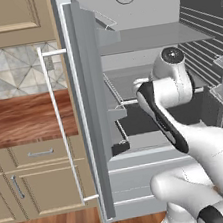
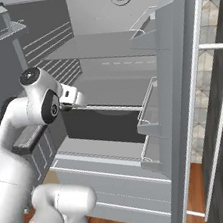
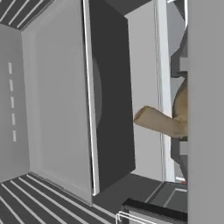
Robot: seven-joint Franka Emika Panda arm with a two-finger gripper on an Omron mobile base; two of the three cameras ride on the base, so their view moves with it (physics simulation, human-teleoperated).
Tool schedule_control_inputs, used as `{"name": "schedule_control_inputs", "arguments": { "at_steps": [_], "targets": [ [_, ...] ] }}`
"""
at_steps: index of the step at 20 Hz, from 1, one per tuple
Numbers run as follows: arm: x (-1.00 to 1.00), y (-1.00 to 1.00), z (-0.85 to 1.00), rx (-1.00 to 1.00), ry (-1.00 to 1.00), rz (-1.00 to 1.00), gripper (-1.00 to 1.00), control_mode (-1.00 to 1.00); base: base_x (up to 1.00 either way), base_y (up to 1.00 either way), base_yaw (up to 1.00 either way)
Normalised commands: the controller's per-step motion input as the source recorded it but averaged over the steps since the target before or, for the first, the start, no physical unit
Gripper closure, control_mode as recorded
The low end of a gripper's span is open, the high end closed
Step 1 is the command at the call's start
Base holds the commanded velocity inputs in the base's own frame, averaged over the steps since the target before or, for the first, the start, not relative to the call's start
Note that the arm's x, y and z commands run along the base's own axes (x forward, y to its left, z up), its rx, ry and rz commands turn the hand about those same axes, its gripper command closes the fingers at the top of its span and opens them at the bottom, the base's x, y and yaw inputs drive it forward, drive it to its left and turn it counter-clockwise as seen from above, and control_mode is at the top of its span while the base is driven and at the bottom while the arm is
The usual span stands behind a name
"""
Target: Grab the garlic and lime from the fridge, place them in the blender, close the lid, and turn on the blender to create a marinade.
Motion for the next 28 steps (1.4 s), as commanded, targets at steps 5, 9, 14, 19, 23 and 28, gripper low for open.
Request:
{"name": "schedule_control_inputs", "arguments": {
  "at_steps": [5,9,14,19,23,28],
  "targets": [
    [-1.00,-0.52,0.19,0.00,0.00,0.02,1.00,-1.00,0.00,0.00,0.00],
    [-0.81,-0.15,0.00,0.00,0.00,0.00,1.00,-1.00,0.00,0.00,0.00],
    [-0.02,0.00,0.00,0.00,0.00,0.00,1.00,-1.00,0.00,0.00,0.00],
    [-0.08,0.00,0.00,0.00,0.00,0.00,1.00,1.00,-0.77,0.00,0.00],
    [0.00,0.00,0.00,0.00,0.00,0.00,1.00,1.00,-1.00,0.00,0.11],
    [0.00,0.00,0.00,0.00,0.00,0.00,1.00,1.00,-1.00,0.04,0.65]
  ]
}}
